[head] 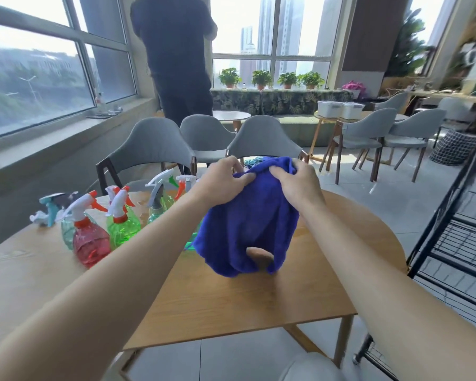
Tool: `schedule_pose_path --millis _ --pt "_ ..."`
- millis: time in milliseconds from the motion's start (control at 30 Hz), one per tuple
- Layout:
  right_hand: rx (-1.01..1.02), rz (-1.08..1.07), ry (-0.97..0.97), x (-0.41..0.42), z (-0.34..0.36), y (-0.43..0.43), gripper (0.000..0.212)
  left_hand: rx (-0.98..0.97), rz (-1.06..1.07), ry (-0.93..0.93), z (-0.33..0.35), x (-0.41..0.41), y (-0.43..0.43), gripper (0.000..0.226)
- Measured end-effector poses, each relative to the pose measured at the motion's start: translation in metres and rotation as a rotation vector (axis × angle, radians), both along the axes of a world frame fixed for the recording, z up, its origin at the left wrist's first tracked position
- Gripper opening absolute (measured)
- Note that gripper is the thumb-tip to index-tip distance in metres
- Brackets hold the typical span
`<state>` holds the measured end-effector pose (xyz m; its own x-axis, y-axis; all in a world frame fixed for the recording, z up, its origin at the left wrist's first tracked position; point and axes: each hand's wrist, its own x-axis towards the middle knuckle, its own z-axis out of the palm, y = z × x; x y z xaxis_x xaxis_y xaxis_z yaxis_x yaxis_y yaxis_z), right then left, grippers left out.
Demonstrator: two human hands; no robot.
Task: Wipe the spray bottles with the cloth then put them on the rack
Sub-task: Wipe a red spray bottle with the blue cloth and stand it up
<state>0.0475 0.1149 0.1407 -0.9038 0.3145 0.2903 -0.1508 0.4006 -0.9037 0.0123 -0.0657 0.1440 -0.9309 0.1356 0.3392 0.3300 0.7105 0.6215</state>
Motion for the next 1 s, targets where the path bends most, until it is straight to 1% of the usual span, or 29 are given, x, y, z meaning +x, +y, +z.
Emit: schedule_pose_path --millis 67,133,167,233,267,300,367,433,500,600,667,733,800,867,967,1000 --pt "0.014 -0.015 -0.001 -0.001 0.002 0.003 0.024 -0.149 0.049 -0.039 0.006 0.001 -0.005 0.027" --pt "0.022 -0.037 -0.024 -0.002 0.004 0.007 0.017 -0.350 0.122 -0.112 0.012 0.006 -0.007 0.038" --pt "0.013 -0.052 -0.032 -0.004 0.004 0.010 0.017 -0.426 0.165 -0.147 0.014 0.009 -0.009 0.040" --pt "-0.028 -0.072 -0.040 -0.004 0.006 0.014 0.020 -0.460 0.228 -0.202 0.016 0.013 -0.012 0.033" --pt "-0.038 -0.079 -0.048 -0.004 0.007 0.015 0.019 -0.417 0.229 -0.235 0.017 0.011 -0.012 0.030" --pt "-0.038 -0.081 -0.055 -0.004 0.009 0.017 0.018 -0.329 0.216 -0.280 0.017 0.010 -0.012 0.028" --pt "-0.011 -0.069 -0.078 -0.003 0.012 0.021 0.018 -0.083 0.150 -0.413 0.021 0.011 -0.010 0.025" --pt "0.047 -0.038 -0.103 -0.001 0.013 0.023 0.024 0.152 0.085 -0.521 0.028 0.013 -0.006 0.025" --pt "0.105 -0.007 -0.101 0.000 0.012 0.024 0.033 0.317 0.028 -0.591 0.034 0.014 0.000 0.029" --pt "0.173 0.049 -0.035 0.008 0.013 0.016 0.032 0.485 -0.047 -0.657 0.037 0.014 0.011 0.022" --pt "0.127 0.131 0.006 0.010 0.015 0.010 0.029 0.588 -0.103 -0.733 0.037 0.016 0.018 0.015" --pt "0.040 0.190 -0.004 0.011 0.018 0.006 0.023 0.715 -0.160 -0.797 0.036 0.017 0.023 0.012" --pt "0.017 0.208 -0.016 0.007 0.016 0.006 0.016 0.843 -0.219 -0.842 0.034 0.018 0.026 0.013" --pt "0.034 0.215 -0.013 0.005 0.015 0.009 0.009 0.934 -0.227 -0.840 0.034 0.018 0.030 0.016" --pt "0.037 0.262 -0.021 0.008 0.015 0.013 0.005 1.026 -0.193 -0.778 0.034 0.017 0.036 0.022" --pt "0.042 0.284 -0.033 0.011 0.016 0.014 0.008 1.051 -0.183 -0.764 0.035 0.016 0.038 0.024"
